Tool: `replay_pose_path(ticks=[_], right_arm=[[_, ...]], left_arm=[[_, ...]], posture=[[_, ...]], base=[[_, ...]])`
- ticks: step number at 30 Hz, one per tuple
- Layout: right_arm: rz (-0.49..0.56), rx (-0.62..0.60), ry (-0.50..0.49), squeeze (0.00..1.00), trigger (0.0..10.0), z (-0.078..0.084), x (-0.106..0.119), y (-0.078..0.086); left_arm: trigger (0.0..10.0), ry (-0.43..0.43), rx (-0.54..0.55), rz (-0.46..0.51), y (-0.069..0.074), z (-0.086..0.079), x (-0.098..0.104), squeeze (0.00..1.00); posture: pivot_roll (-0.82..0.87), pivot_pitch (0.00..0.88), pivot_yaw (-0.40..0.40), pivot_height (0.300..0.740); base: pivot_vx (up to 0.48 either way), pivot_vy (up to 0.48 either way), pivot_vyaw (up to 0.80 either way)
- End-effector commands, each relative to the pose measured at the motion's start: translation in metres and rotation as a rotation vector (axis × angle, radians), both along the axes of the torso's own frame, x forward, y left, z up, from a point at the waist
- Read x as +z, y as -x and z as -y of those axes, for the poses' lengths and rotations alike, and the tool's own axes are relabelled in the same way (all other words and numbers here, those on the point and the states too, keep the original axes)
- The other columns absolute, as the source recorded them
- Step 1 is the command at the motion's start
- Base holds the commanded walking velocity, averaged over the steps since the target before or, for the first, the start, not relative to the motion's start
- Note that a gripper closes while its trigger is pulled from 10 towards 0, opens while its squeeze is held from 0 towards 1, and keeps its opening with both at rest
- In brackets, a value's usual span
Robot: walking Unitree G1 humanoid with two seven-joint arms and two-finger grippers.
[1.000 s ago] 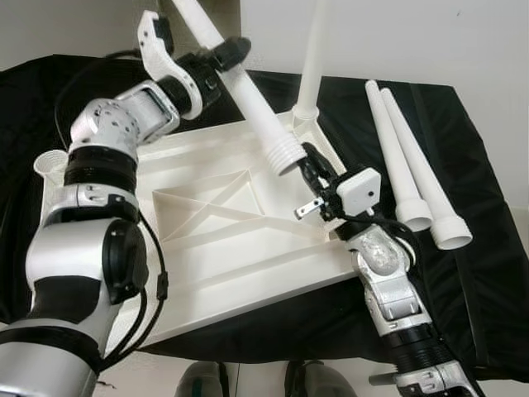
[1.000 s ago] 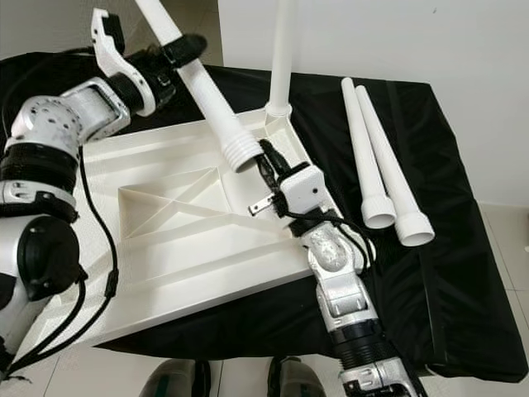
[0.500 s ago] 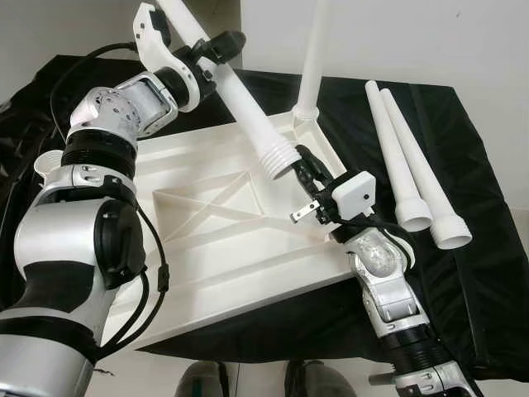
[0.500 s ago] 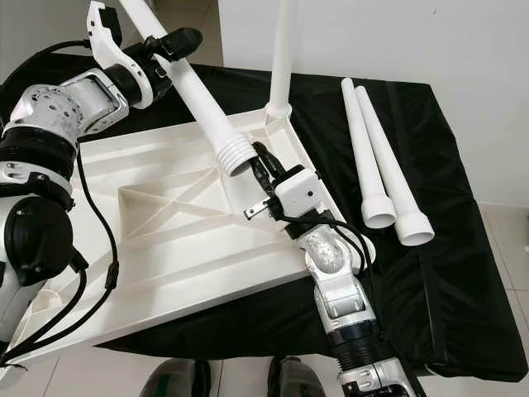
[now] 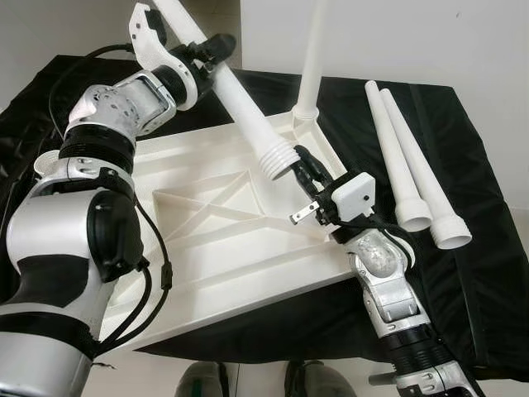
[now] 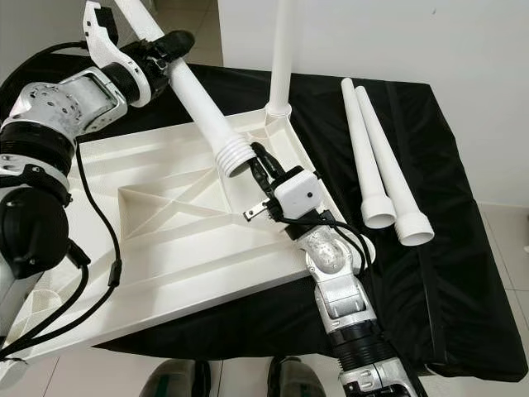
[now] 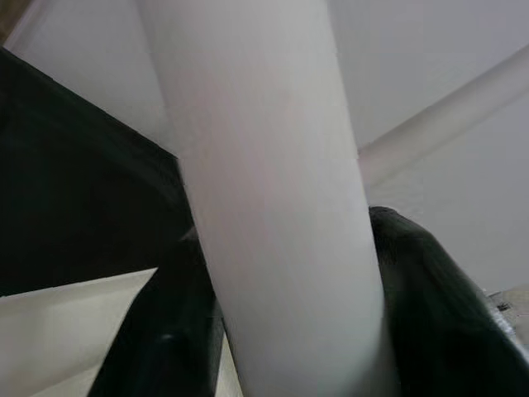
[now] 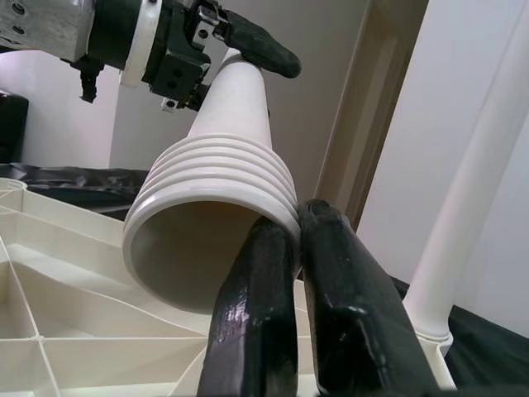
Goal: Building children table
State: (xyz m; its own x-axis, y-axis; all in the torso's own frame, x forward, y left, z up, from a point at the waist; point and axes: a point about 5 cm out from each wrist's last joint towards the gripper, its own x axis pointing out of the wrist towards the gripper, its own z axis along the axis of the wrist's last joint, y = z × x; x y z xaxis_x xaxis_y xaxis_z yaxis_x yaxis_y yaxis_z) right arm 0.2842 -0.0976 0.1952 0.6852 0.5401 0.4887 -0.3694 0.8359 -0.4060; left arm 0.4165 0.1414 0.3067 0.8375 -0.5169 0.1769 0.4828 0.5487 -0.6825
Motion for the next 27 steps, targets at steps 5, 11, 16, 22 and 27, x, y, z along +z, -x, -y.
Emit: replay_pose_path(ticks=[5,11,16,22,27], right_arm=[[0.014,0.004,0.014,0.0,10.0,0.0,0.0,0.001],[0.013,0.003,0.018,0.0,10.0,0.0,0.0,0.001],[-0.001,0.016,0.006,1.0,10.0,0.002,-0.002,0.001],[-0.009,0.024,-0.002,1.0,10.0,0.003,-0.004,0.003],[-0.011,0.033,0.001,1.0,10.0,0.003,-0.006,0.005]], left_arm=[[0.0,0.007,-0.015,0.041,0.001,-0.002,0.011,0.0],[0.0,0.017,-0.016,0.046,0.001,-0.003,0.012,0.0],[10.0,0.028,-0.01,0.025,0.0,-0.006,0.011,0.0],[10.0,0.065,0.046,-0.013,-0.001,-0.016,0.009,0.0],[10.0,0.062,0.064,-0.016,-0.002,-0.02,0.008,0.0]], posture=[[0.01,0.063,0.027,0.74],[0.01,0.063,0.025,0.74],[0.01,0.062,0.024,0.74],[0.01,0.062,0.023,0.74],[0.01,0.063,0.024,0.74]], base=[[0.0,0.0,0.0],[0.0,0.0,0.0],[0.0,0.0,0.0],[0.0,0.0,0.0],[0.0,0.0,0.0]])
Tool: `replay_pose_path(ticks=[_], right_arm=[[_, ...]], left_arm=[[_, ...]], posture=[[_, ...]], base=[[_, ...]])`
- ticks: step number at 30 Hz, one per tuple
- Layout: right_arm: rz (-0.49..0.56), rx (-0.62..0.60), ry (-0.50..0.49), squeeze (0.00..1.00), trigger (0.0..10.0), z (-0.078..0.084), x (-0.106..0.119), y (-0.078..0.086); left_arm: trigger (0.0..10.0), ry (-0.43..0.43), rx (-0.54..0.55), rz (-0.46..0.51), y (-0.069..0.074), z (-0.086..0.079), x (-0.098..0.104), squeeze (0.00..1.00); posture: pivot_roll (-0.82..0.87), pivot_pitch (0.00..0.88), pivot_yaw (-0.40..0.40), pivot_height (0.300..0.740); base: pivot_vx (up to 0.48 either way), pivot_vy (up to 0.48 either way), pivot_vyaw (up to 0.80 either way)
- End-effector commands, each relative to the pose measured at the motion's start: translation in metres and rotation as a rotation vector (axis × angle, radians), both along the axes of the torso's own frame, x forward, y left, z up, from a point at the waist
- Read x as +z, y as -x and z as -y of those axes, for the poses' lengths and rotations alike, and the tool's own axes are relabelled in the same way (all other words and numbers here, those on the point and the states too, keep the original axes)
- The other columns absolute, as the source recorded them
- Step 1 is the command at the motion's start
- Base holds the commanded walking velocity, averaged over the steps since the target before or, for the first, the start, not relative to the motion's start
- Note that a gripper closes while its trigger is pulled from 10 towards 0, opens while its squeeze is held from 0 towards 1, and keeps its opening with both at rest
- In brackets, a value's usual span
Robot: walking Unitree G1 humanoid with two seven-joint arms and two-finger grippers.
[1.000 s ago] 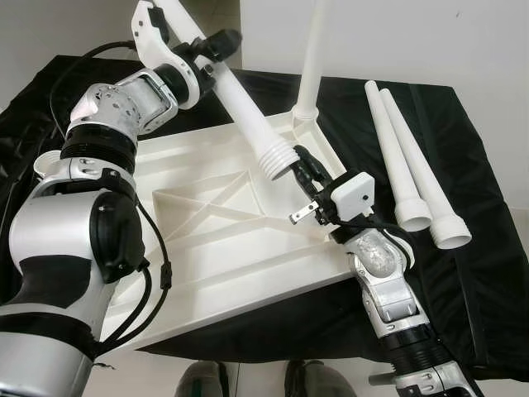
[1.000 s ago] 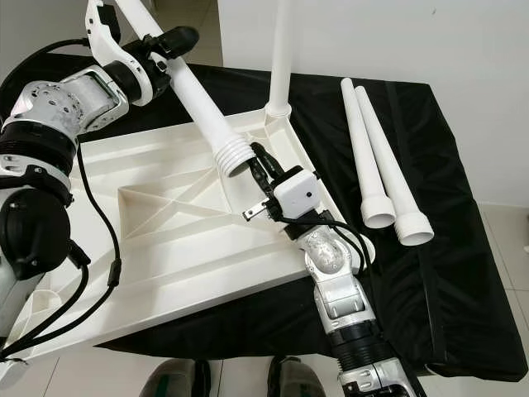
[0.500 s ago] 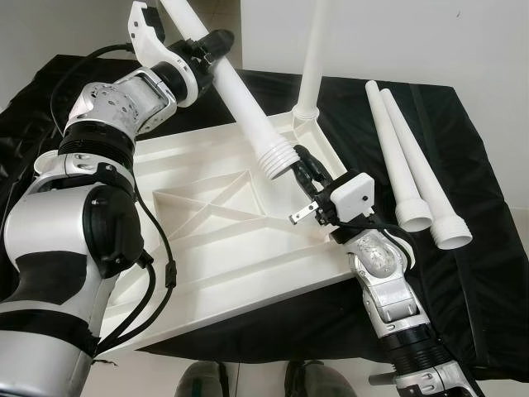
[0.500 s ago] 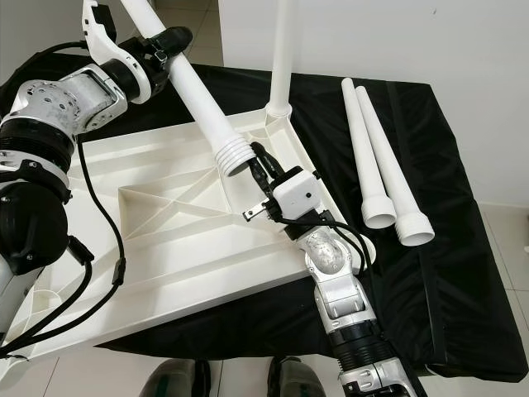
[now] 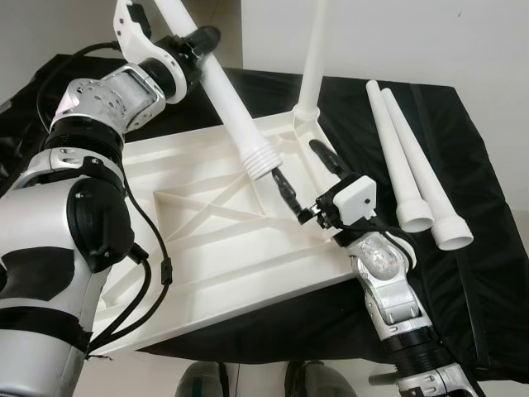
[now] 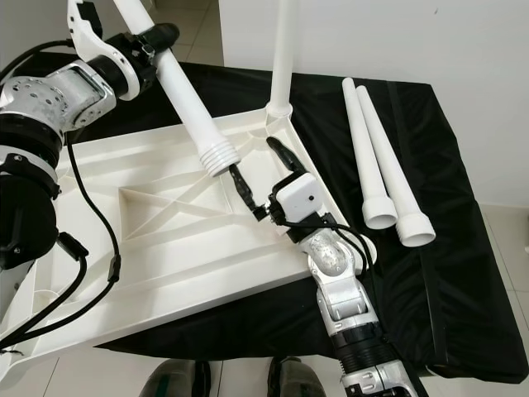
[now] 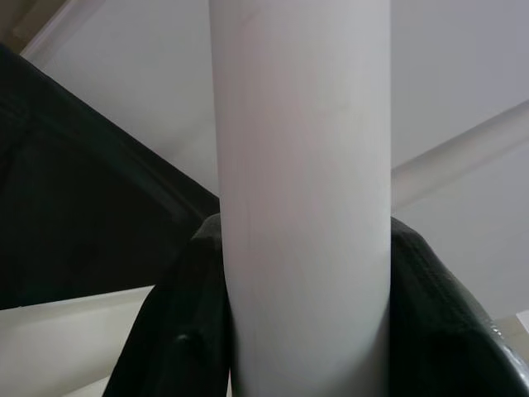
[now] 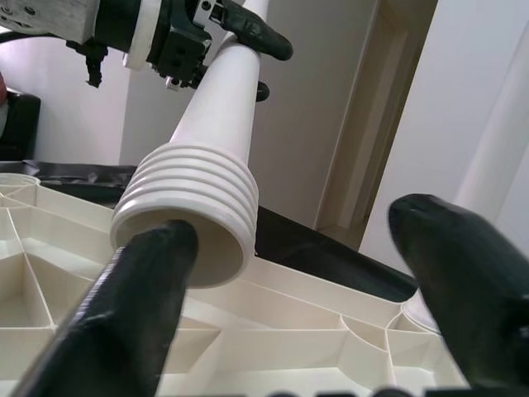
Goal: Building children table
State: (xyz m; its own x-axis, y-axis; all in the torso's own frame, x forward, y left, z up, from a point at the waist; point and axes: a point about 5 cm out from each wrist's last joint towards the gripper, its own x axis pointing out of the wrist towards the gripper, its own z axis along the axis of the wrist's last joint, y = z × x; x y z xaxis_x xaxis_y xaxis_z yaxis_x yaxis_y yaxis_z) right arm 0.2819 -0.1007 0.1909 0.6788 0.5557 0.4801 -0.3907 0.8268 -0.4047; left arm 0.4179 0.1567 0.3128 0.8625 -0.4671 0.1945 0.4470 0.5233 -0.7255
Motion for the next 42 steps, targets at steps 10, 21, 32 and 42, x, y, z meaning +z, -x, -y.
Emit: replay_pose_path(ticks=[10,21,32,42], right_arm=[[-0.107,0.055,0.082,0.0,10.0,0.012,-0.021,0.008],[-0.291,0.106,-0.107,0.0,10.0,0.037,0.005,-0.014],[-0.445,0.121,-0.011,0.0,10.0,0.045,0.045,-0.053],[-0.575,0.235,-0.021,0.0,10.0,0.03,0.065,-0.067]], left_arm=[[10.0,0.009,0.117,0.031,0.001,-0.03,0.012,0.0],[10.0,-0.174,0.056,0.129,0.002,-0.013,0.01,0.0],[10.0,-0.492,-0.095,0.404,0.018,0.054,0.022,0.0],[10.0,-0.594,-0.139,0.541,0.032,0.088,0.028,0.0]], posture=[[0.01,0.059,0.026,0.74],[0.02,0.069,0.011,0.74],[0.04,0.076,-0.022,0.74],[0.05,0.075,-0.032,0.74]], base=[[0.0,0.0,0.0],[0.0,0.0,0.0],[0.0,0.0,0.0],[0.0,0.0,0.0]])
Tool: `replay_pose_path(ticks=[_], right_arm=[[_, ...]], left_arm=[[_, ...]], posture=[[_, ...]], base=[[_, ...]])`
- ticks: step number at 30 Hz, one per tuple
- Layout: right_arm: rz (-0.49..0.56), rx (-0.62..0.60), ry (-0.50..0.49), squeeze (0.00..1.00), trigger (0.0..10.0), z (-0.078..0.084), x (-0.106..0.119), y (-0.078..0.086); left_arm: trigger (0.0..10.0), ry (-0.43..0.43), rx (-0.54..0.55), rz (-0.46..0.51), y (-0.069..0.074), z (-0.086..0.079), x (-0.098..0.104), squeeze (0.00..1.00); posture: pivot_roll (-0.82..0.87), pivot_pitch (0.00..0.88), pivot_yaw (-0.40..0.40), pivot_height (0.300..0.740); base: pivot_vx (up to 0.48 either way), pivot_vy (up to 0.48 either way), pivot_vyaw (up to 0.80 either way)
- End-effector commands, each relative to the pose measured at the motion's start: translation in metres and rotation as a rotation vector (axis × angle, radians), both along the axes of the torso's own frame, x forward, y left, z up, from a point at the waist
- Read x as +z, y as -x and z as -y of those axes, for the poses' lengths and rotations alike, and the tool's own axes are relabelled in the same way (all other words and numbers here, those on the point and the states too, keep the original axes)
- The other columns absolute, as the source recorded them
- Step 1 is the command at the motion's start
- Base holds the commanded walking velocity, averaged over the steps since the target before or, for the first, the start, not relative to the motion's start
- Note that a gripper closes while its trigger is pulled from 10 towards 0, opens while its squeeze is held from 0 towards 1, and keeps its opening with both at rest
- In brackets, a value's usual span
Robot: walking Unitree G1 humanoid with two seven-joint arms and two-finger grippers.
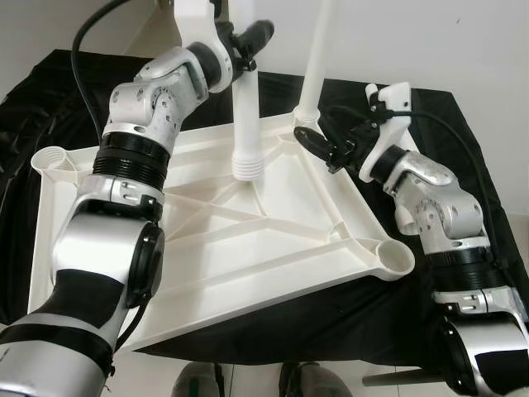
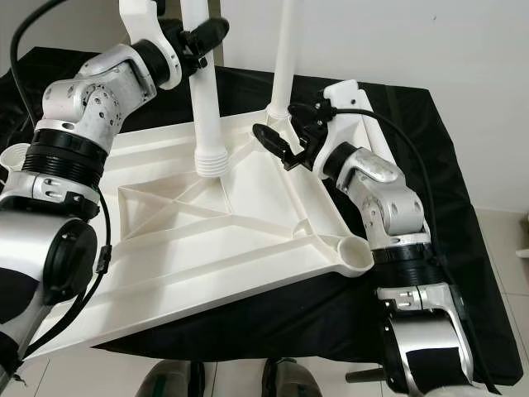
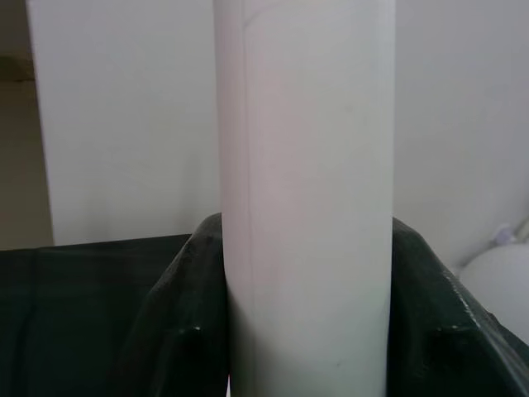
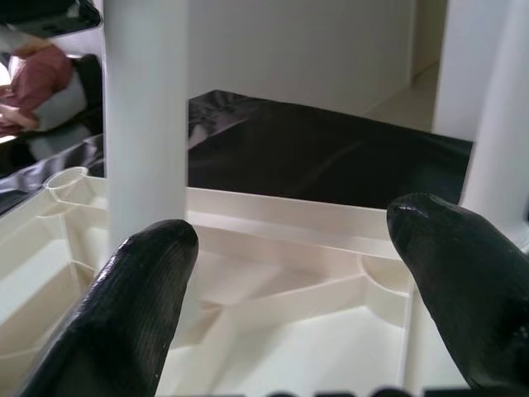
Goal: Building children table
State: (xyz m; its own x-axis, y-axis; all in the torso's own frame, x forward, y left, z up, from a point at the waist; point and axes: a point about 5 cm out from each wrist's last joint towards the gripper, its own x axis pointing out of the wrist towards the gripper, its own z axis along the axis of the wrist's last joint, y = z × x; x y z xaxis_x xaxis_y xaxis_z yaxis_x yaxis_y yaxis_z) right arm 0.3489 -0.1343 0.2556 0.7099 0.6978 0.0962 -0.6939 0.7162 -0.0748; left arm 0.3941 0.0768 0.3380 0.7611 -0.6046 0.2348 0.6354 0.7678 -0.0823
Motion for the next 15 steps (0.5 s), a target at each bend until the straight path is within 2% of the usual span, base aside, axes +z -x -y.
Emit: replay_pose_path(ticks=[1,4,5,15], right_arm=[[-0.022,0.031,-0.001,0.0,10.0,-0.004,0.001,-0.001],[-0.029,0.038,0.001,0.0,10.0,-0.006,0.002,-0.003],[-0.072,0.072,-0.024,0.0,10.0,-0.012,0.005,-0.004],[-0.157,0.136,-0.112,0.0,10.0,-0.025,0.01,-0.005]], left_arm=[[10.0,-0.041,-0.155,0.069,0.009,0.011,0.004,0.0],[10.0,-0.044,-0.16,0.078,0.011,0.014,0.004,0.0],[10.0,-0.062,-0.157,0.108,0.014,0.019,0.006,0.0],[10.0,-0.066,-0.168,0.141,0.019,0.032,0.01,0.0]], posture=[[0.05,0.074,-0.034,0.74],[0.05,0.074,-0.034,0.74],[0.05,0.074,-0.03,0.74],[0.05,0.078,-0.03,0.74]], base=[[0.0,0.0,0.0],[0.0,0.0,0.0],[0.0,0.0,0.0],[0.0,0.0,0.0]])
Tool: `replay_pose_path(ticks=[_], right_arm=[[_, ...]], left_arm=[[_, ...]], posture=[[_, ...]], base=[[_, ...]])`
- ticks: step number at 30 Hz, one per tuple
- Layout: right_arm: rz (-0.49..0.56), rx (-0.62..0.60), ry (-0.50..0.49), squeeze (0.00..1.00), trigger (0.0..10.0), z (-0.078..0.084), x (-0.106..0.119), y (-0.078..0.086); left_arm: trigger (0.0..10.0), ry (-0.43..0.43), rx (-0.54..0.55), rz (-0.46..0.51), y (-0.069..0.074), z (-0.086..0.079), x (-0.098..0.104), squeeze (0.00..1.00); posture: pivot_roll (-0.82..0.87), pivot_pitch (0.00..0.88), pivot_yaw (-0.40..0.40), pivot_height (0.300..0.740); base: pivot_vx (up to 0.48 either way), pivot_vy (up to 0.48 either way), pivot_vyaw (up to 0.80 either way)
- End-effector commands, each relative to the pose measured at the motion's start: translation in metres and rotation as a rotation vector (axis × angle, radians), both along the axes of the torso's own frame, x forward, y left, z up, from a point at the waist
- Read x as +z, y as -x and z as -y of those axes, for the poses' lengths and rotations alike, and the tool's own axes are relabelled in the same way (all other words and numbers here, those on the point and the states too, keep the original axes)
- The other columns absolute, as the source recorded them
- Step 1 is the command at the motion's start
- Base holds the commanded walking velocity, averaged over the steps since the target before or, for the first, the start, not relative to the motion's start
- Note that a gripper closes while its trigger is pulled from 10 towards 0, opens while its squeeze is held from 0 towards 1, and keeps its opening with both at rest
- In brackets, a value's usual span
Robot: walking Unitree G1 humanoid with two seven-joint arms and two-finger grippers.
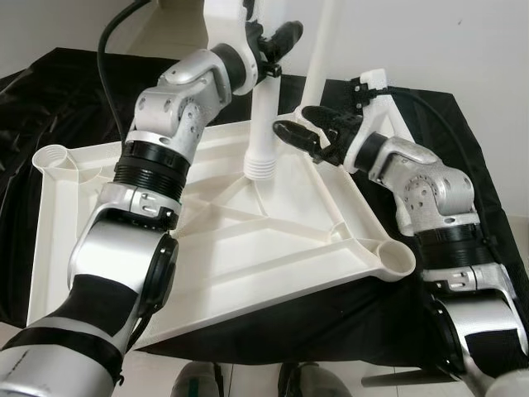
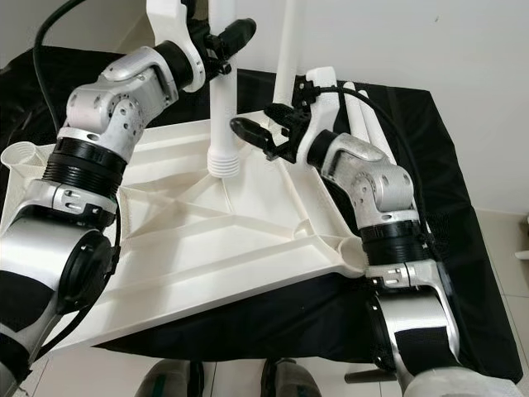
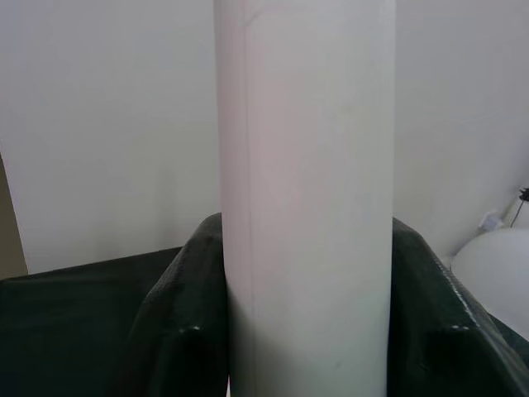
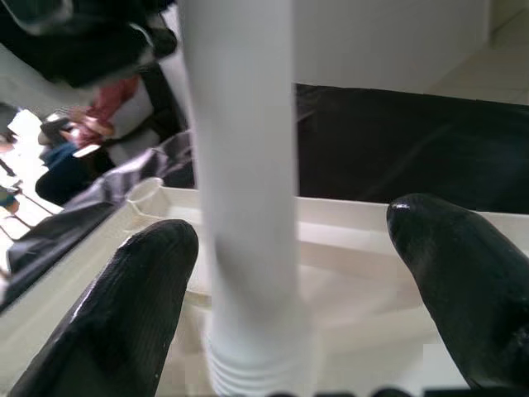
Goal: Building children table
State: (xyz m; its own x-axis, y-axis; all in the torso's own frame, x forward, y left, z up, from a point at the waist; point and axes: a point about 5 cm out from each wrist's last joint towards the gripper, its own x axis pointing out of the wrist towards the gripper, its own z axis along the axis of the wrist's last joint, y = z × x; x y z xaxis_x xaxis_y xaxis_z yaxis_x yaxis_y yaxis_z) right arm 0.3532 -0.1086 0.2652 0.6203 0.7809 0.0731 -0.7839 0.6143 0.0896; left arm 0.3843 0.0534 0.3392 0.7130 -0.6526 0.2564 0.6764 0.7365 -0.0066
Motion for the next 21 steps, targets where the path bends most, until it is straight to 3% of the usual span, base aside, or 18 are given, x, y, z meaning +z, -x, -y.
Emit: replay_pose_path(ticks=[1,21], right_arm=[[-0.023,0.0,-0.018,0.0,10.0,0.001,0.0,-0.001],[-0.044,0.0,-0.01,0.0,10.0,-0.011,-0.006,-0.009]], left_arm=[[10.0,-0.025,-0.119,0.074,0.009,0.009,0.009,0.0],[10.0,0.001,-0.18,0.1,0.021,0.029,0.015,0.0]], posture=[[0.05,0.078,-0.03,0.74],[0.05,0.076,-0.038,0.74]], base=[[0.0,0.0,0.0],[0.0,0.0,0.0]])
